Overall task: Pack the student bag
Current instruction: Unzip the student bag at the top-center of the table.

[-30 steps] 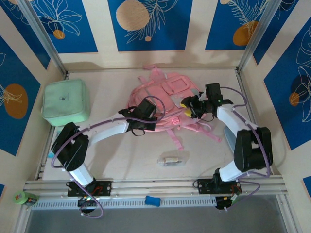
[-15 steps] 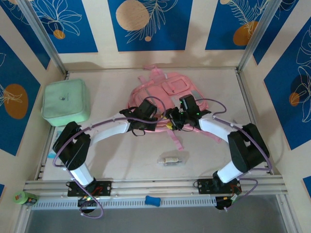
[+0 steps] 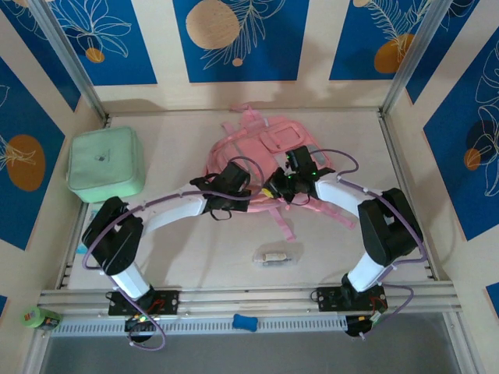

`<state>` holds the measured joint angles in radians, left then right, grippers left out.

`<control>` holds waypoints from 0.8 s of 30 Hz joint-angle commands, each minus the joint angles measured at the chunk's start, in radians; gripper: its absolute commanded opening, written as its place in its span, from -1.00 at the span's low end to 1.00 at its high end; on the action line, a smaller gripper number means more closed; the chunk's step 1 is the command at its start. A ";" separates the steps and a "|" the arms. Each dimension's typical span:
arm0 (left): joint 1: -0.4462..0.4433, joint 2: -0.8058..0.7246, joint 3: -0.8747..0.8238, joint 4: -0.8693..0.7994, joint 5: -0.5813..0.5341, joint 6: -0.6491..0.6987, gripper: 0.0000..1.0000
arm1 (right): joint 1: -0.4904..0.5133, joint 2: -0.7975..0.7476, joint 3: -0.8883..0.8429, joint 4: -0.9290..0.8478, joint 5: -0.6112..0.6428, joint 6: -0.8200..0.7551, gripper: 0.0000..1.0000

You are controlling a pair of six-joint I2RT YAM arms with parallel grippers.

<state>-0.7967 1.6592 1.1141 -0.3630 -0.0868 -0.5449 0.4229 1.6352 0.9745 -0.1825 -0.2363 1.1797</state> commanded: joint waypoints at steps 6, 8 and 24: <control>0.000 -0.104 -0.106 -0.096 -0.136 -0.023 -1.00 | -0.252 -0.073 0.032 -0.094 -0.224 -0.346 -1.00; -0.001 -0.124 -0.120 -0.117 -0.150 -0.024 -1.00 | -0.301 -0.071 0.064 -0.142 -0.254 -0.410 -1.00; 0.008 -0.177 -0.148 -0.031 -0.067 -0.037 -1.00 | -0.254 -0.101 0.115 -0.271 -0.164 -0.455 -0.33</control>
<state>-0.8001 1.4891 0.9768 -0.3149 -0.1398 -0.5747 0.1577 1.6241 1.1164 -0.4858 -0.4454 0.6857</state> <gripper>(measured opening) 0.051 0.299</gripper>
